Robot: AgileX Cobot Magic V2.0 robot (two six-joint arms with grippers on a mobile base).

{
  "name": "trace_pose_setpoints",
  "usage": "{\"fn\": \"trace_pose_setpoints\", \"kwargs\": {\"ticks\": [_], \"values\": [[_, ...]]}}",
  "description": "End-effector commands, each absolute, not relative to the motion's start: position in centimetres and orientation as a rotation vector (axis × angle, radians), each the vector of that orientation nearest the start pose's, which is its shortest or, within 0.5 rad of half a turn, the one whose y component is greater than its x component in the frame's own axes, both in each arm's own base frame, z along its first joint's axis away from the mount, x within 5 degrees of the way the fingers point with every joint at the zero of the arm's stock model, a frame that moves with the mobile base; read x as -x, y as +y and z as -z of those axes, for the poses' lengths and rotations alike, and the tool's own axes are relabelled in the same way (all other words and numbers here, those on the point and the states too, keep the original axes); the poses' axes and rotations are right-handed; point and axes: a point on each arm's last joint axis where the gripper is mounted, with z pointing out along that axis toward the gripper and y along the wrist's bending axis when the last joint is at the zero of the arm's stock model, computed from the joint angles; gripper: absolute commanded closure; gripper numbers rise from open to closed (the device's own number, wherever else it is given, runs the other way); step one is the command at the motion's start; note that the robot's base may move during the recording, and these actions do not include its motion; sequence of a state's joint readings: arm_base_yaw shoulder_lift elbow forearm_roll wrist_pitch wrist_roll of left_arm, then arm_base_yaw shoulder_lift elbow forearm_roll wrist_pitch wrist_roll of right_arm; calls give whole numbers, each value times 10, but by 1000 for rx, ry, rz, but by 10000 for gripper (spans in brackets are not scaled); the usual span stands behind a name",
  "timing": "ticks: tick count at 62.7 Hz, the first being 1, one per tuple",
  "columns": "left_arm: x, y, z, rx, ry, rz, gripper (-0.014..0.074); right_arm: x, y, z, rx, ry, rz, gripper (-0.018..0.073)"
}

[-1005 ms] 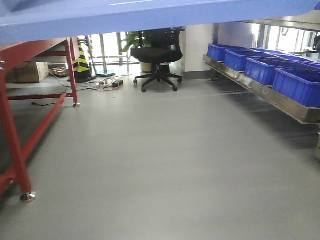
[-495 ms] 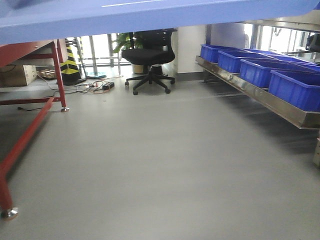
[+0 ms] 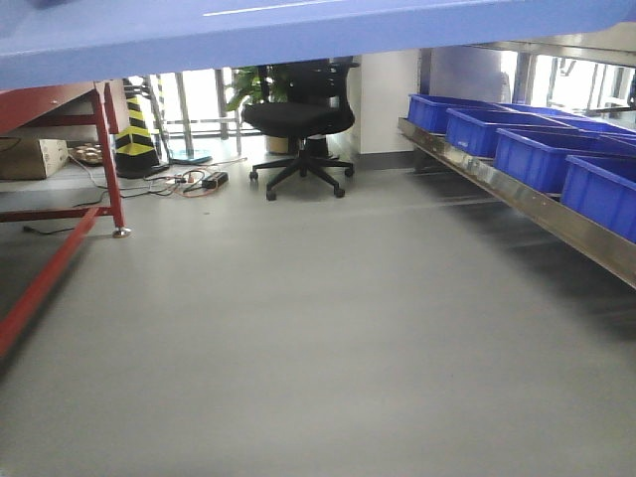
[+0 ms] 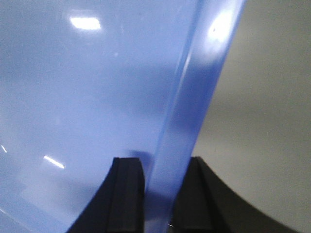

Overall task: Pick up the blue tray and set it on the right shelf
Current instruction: 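Hold the tray raised with both grippers while the base drives to the shelf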

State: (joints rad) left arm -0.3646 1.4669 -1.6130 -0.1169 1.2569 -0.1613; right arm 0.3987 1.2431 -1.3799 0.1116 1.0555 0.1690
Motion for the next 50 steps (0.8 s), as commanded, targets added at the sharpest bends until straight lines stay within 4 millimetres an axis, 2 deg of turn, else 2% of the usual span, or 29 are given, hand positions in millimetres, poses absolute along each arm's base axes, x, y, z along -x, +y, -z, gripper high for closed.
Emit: {"fn": "trace_pose_setpoints", "kwargs": {"ticks": [1, 50], "values": [[-257, -111, -422, -296, 2633, 347, 645, -219, 103, -433, 278, 2287, -428, 494], [-255, -115, -423, -298, 2637, 407, 645, -219, 103, -433, 278, 2287, -428, 494]]}}
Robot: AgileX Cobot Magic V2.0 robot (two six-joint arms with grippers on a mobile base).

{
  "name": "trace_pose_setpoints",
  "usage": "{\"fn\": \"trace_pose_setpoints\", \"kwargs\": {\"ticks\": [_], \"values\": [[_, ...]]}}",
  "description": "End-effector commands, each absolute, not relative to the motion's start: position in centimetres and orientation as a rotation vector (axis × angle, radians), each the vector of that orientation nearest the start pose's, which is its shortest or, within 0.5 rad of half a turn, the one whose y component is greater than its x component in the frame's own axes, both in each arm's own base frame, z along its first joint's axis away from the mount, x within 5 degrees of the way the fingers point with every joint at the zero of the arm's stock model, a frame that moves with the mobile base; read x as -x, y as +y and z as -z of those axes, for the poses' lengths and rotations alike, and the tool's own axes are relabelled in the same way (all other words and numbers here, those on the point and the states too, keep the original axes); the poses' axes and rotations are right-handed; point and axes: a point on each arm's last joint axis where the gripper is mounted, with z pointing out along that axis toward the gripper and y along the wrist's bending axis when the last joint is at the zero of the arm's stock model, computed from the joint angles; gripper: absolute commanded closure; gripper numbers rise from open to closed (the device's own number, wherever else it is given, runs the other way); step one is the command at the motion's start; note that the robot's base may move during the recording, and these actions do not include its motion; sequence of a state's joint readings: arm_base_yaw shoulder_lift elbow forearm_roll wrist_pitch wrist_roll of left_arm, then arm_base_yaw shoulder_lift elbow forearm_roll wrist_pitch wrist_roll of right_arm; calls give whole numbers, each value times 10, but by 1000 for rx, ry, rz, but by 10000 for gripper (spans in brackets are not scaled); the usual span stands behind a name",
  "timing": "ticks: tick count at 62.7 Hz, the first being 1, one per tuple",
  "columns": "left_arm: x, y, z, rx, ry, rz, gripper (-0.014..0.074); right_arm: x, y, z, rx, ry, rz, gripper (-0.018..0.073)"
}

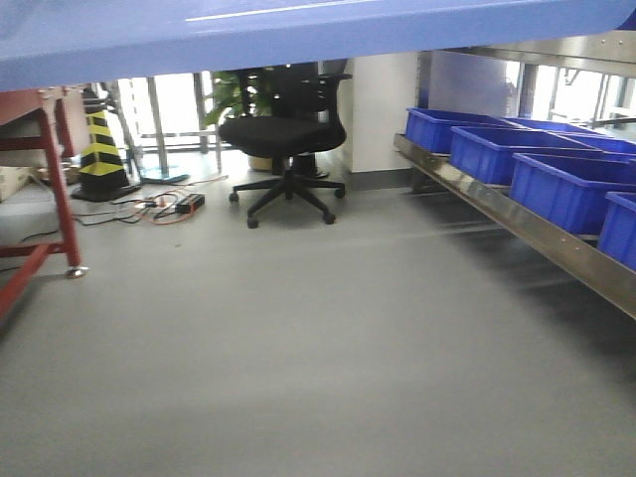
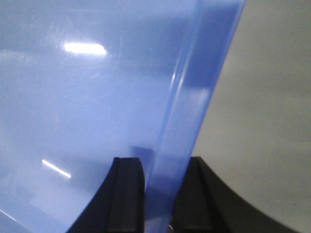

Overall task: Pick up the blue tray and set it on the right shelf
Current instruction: 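Hold the tray raised with both grippers while the base drives to the shelf, then carry the tray with both grippers up to the steel shelf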

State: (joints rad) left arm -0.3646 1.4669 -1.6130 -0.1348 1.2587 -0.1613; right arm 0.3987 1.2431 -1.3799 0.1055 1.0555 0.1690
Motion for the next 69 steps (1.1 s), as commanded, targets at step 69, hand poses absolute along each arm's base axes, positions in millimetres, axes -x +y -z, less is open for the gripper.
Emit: {"fn": "trace_pose_setpoints", "kwargs": {"ticks": [69], "values": [[-255, -115, -423, -298, 2637, 407, 645, -219, 103, -433, 278, 2287, -428, 494]]}}
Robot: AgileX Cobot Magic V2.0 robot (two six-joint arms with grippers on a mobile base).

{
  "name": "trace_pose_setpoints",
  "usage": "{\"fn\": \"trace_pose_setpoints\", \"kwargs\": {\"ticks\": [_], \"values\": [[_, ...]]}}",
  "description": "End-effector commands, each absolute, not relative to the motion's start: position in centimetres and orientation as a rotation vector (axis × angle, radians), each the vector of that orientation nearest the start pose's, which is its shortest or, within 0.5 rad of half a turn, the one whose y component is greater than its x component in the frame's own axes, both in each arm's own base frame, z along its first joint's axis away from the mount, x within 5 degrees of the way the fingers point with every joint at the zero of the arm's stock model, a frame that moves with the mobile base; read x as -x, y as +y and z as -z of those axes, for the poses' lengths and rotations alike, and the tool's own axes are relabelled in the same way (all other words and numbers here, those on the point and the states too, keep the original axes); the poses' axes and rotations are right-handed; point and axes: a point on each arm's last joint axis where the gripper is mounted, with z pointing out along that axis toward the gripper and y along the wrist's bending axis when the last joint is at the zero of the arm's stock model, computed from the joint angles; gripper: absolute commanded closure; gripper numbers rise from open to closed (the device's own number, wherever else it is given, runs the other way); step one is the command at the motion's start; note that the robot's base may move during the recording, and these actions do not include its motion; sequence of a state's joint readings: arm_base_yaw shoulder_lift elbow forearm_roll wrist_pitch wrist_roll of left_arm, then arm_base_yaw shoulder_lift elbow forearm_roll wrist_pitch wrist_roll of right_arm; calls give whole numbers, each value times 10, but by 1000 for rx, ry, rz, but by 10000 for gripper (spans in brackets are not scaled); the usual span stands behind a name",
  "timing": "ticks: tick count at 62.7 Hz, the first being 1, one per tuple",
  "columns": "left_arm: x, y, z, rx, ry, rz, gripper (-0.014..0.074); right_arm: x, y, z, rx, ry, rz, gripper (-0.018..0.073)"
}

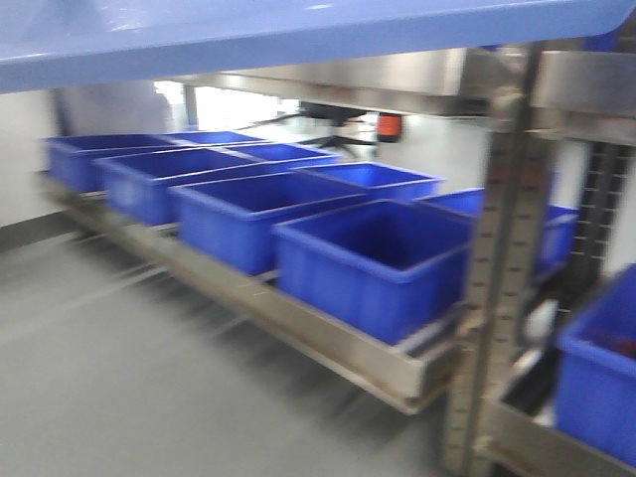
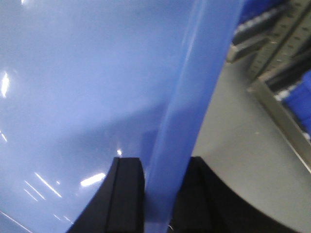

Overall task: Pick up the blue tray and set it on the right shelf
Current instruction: 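Carry the tray with both grippers up to the steel shelf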

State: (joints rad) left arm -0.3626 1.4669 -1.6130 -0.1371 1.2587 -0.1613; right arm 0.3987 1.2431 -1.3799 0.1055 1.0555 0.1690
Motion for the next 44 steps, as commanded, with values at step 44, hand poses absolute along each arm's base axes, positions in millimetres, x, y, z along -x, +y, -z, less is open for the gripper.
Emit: {"fn": "trace_pose_setpoints", "kwargs": {"ticks": [44], "values": [[-255, -115, -423, -298, 2637, 407, 645, -219, 103, -433, 277, 2286, -428, 494]]}}
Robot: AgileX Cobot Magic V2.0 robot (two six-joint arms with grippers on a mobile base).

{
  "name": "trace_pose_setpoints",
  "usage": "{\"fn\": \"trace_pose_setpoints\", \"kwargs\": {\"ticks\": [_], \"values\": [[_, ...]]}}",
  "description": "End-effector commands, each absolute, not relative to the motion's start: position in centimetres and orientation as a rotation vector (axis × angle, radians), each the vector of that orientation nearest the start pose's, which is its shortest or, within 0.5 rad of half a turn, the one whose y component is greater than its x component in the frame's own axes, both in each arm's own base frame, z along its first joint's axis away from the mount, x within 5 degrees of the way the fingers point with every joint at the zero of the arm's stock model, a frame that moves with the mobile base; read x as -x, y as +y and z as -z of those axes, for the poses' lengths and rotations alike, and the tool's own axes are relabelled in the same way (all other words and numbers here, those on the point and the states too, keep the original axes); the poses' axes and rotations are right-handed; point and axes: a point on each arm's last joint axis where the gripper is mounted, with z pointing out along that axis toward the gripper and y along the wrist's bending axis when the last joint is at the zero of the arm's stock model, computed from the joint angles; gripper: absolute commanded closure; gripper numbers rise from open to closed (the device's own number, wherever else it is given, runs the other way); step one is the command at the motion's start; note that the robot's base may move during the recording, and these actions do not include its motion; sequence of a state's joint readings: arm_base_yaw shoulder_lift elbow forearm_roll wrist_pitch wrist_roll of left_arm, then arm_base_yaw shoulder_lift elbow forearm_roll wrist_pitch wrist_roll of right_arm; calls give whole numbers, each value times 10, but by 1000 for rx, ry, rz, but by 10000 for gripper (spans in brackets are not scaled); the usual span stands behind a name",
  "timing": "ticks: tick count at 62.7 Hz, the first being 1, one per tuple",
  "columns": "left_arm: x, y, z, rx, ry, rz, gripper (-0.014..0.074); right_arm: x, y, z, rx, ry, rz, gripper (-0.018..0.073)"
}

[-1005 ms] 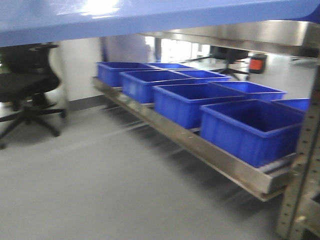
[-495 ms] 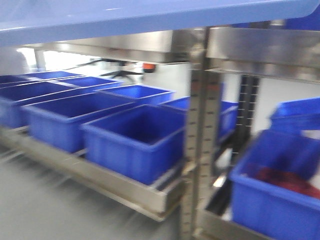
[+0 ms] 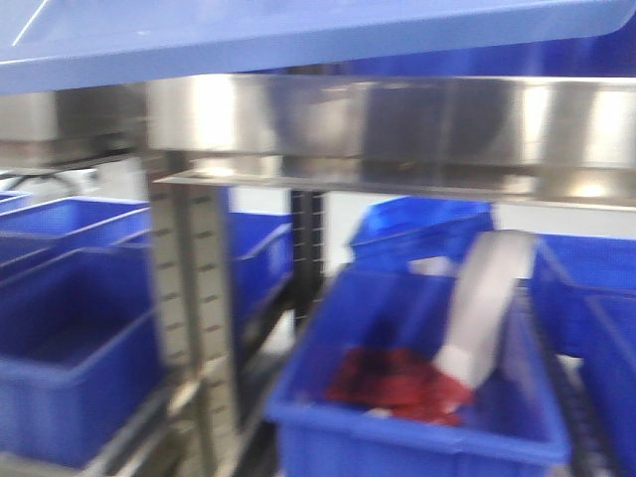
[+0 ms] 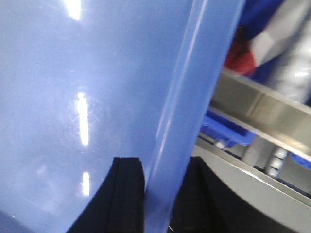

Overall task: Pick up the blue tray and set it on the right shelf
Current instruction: 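Carry the tray with both grippers up to the steel shelf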

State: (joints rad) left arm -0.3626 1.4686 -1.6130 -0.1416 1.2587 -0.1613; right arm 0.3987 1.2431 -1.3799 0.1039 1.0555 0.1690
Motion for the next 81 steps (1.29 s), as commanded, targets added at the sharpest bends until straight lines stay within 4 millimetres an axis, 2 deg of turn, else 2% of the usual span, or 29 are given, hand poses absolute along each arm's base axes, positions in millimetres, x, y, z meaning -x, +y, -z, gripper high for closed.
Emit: {"fn": "trace_pose_setpoints", "kwargs": {"ticks": [1, 81], "values": [[-255, -115, -423, -298, 2637, 407, 645, -219, 103, -433, 277, 2286, -428, 494], [-255, -115, -423, -298, 2637, 407, 645, -219, 103, -433, 277, 2286, -428, 494]]}}
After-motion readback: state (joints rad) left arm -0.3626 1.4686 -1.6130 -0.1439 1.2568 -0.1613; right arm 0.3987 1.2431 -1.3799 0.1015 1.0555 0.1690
